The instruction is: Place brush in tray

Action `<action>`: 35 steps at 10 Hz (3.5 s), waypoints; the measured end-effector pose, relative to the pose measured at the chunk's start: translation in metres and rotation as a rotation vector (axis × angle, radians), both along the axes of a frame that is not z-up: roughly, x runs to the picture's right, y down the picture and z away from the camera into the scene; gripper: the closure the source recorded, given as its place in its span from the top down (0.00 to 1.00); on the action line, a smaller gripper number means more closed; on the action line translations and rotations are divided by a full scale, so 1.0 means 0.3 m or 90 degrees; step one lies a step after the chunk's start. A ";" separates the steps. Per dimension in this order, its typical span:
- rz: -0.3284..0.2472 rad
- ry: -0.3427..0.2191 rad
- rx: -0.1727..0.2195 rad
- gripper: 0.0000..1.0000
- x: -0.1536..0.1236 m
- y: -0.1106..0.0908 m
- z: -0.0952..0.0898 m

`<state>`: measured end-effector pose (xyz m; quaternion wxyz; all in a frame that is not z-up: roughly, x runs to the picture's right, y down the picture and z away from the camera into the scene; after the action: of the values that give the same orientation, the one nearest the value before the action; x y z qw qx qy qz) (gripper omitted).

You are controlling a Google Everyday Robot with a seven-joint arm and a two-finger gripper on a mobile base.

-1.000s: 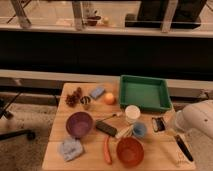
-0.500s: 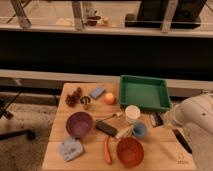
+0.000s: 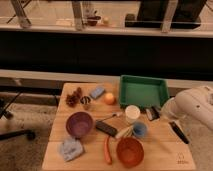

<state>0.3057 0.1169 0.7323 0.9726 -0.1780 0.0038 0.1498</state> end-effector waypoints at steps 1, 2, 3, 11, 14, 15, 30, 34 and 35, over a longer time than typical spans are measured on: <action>-0.008 -0.004 0.005 0.00 -0.011 -0.023 0.004; -0.014 -0.006 0.007 0.00 -0.017 -0.037 0.007; -0.021 -0.010 0.013 0.00 -0.024 -0.059 0.009; -0.095 -0.044 0.031 0.00 -0.126 -0.187 0.083; -0.123 -0.052 0.041 0.00 -0.152 -0.220 0.116; -0.133 -0.055 0.049 0.00 -0.162 -0.234 0.128; -0.185 -0.144 0.052 0.00 -0.278 -0.408 0.369; -0.190 -0.157 0.058 0.00 -0.251 -0.441 0.395; -0.192 -0.159 0.059 0.00 -0.242 -0.450 0.402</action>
<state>0.2332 -0.0180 0.8530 0.9841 -0.1475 -0.0970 -0.0205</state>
